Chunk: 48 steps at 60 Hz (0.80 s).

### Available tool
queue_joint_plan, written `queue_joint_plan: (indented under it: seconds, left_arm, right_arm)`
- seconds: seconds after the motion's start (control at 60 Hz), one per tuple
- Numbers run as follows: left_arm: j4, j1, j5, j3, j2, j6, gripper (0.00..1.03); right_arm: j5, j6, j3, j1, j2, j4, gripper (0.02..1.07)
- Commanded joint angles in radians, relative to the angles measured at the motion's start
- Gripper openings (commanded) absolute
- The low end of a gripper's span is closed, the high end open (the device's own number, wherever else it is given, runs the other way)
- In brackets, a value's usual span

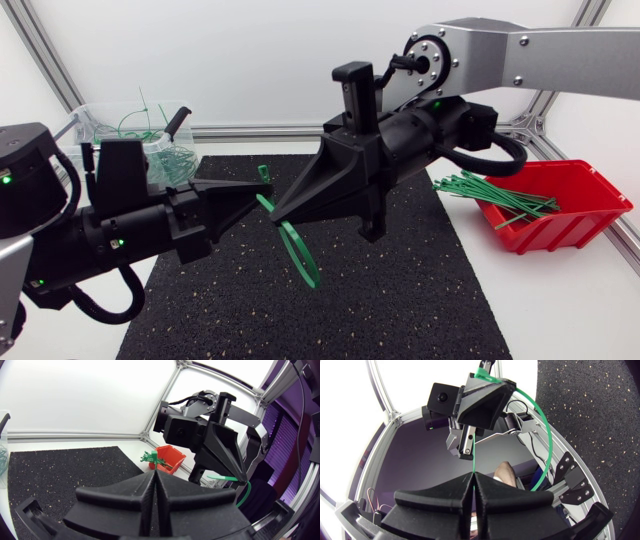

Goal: Take a green cable tie from the red box, thread the tail through the head to close it, then place it in the transparent bin on the left.

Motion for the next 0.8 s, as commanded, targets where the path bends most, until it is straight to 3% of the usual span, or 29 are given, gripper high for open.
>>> queue_joint_plan:
  seconds: [0.0, 0.283, 0.483, 0.783]
  left_arm:
    - [-0.003, -0.018, -0.023, 0.027, -0.036, -0.021, 0.03]
    - [-0.036, -0.023, -0.043, -0.004, -0.102, -0.021, 0.03]
    - [-0.034, -0.081, -0.089, -0.016, -0.123, -0.015, 0.03]
    - [-0.025, -0.101, -0.091, -0.032, -0.136, -0.012, 0.03]
  right_arm:
    - [-0.008, -0.001, 0.012, -0.006, -0.038, -0.024, 0.07]
    - [-0.024, 0.004, -0.002, -0.007, -0.047, -0.038, 0.07]
    - [-0.035, 0.002, -0.003, -0.017, -0.032, -0.038, 0.07]
    - [-0.047, 0.002, 0.004, -0.034, -0.028, -0.038, 0.07]
